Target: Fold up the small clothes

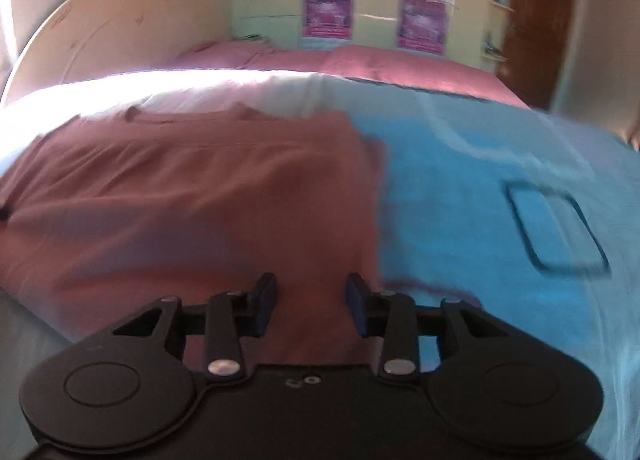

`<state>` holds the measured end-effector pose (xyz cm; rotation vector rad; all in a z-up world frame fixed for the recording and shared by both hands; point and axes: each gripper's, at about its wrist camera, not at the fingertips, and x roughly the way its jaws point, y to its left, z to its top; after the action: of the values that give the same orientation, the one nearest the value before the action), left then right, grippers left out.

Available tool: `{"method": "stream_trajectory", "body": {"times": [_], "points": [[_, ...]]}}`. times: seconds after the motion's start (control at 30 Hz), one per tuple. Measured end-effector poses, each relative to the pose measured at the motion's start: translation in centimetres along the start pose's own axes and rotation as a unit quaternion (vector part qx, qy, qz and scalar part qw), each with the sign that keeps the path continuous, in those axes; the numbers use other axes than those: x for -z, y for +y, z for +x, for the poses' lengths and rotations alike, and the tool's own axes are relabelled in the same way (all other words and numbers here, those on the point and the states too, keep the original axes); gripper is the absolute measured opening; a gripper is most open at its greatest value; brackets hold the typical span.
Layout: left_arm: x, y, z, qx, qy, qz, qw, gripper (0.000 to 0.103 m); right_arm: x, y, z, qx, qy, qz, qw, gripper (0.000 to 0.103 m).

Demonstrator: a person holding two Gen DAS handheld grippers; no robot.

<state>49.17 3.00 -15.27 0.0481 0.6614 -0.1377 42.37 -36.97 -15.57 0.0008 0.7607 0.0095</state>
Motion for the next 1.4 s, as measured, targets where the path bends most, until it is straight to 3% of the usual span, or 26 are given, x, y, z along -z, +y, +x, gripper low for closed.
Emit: {"method": "stream_trajectory", "body": {"times": [0.07, 0.13, 0.2, 0.27, 0.3, 0.33, 0.37, 0.47, 0.57, 0.63, 0.73, 0.83, 0.9, 1.0, 1.1, 1.17, 1.3, 1.4], "points": [[-0.1, -2.4, -0.8, 0.014, -0.022, 0.001, 0.9997, 0.076, -0.5, 1.6, -1.2, -0.008, -0.019, 0.006, 1.000, 0.037], [-0.2, -5.8, -1.0, 0.042, -0.033, 0.015, 0.9984, 0.076, -1.0, 4.8, -2.4, -0.049, -0.050, -0.001, 0.998, 0.038], [0.1, -9.1, -0.5, 0.068, -0.024, 0.033, 0.9969, 0.076, -1.2, 8.9, -1.7, -0.088, -0.039, -0.021, 0.995, 0.037], [0.6, -11.1, -0.4, 0.062, -0.013, 0.049, 0.9968, 0.072, -0.6, 12.8, -0.6, -0.110, -0.015, -0.057, 0.992, 0.038], [1.0, -11.5, 0.1, 0.048, 0.000, 0.053, 0.9974, 0.072, -0.2, 14.1, 0.0, -0.105, 0.001, -0.071, 0.992, 0.027], [1.5, -11.3, 0.5, 0.047, 0.013, 0.050, 0.9975, 0.072, 0.5, 15.1, 0.8, -0.083, 0.022, -0.085, 0.993, 0.029], [2.0, -10.9, 0.5, 0.050, 0.021, 0.047, 0.9974, 0.072, 1.0, 15.3, 0.8, -0.077, 0.013, -0.095, 0.992, 0.031], [2.7, -9.1, -1.1, 0.022, 0.010, 0.071, 0.9972, 0.072, 1.2, 14.5, -0.1, -0.069, 0.014, -0.102, 0.992, 0.031], [2.9, -4.4, -1.9, -0.025, 0.013, 0.047, 0.9985, 0.072, 1.7, 10.1, -1.8, 0.000, 0.003, -0.070, 0.998, 0.030], [3.3, -1.3, -1.7, -0.031, 0.023, 0.007, 0.9992, 0.072, 2.3, 5.8, -1.9, 0.053, 0.011, -0.023, 0.998, 0.031], [3.2, 0.0, -2.3, -0.032, 0.016, 0.000, 0.9993, 0.072, 2.7, 2.4, -2.3, 0.024, 0.023, 0.025, 0.999, 0.031], [3.3, -0.7, -2.1, -0.050, 0.025, 0.019, 0.9983, 0.072, 1.9, 3.1, -3.5, 0.026, 0.002, 0.013, 1.000, 0.034], [3.5, -0.6, -1.9, -0.050, 0.027, 0.014, 0.9983, 0.072, 2.2, 2.7, -2.6, 0.026, 0.028, 0.018, 0.999, 0.033], [3.9, -0.7, -3.0, -0.060, 0.023, 0.011, 0.9979, 0.072, 2.2, 2.8, -3.0, 0.031, 0.033, -0.001, 0.999, 0.031], [4.4, 0.3, -3.2, -0.054, 0.030, -0.002, 0.9981, 0.072, 2.2, 2.9, -4.2, 0.029, 0.003, 0.006, 1.000, 0.033], [4.1, 0.1, -3.6, -0.058, 0.030, -0.002, 0.9979, 0.072, 2.9, 2.8, -2.9, 0.037, 0.040, 0.000, 0.998, 0.033], [4.1, 0.3, -3.5, -0.060, 0.038, -0.005, 0.9974, 0.072, 2.4, 3.1, -3.7, 0.047, 0.027, -0.009, 0.998, 0.034], [4.1, 0.3, -3.4, -0.062, 0.045, 0.000, 0.9971, 0.072, 3.1, 2.9, -2.9, 0.053, 0.043, -0.007, 0.998, 0.034]]}}
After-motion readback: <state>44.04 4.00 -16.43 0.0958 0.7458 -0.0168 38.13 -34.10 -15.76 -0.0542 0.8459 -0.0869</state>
